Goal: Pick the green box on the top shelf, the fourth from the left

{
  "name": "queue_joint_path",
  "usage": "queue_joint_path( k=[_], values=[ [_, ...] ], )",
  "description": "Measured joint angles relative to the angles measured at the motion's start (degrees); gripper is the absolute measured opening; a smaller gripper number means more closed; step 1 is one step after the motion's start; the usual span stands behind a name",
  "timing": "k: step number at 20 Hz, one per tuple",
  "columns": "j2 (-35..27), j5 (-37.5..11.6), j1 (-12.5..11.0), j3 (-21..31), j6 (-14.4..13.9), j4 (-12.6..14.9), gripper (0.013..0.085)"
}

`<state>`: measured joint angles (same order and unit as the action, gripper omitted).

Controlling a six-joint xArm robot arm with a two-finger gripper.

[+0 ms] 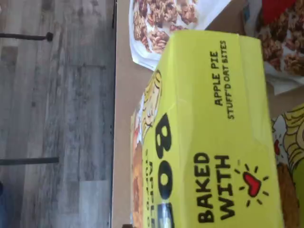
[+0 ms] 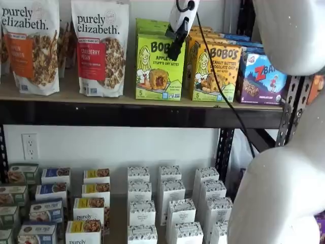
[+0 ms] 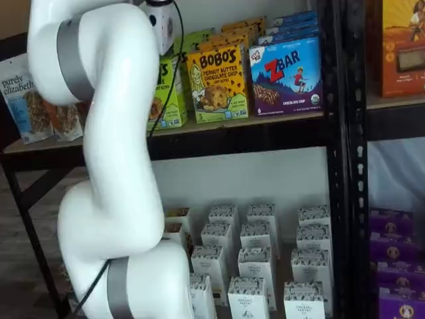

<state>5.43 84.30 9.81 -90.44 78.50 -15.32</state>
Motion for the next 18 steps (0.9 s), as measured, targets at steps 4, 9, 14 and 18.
queue_joint_path(
  k=[4, 9, 14, 18],
  values=[
    [0.34, -1.06, 0.19, 0.96, -0.03, 0.26, 0.0850],
    [0.56, -1.69, 0.18, 1.49, 0.04, 0.10, 0.0730],
    [0.42, -1.27, 0.15, 1.22, 0.06, 0.20, 0.0650],
    [-0.04, -0.19, 0.20, 0.38, -0.05, 0.57, 0.0650]
  ],
)
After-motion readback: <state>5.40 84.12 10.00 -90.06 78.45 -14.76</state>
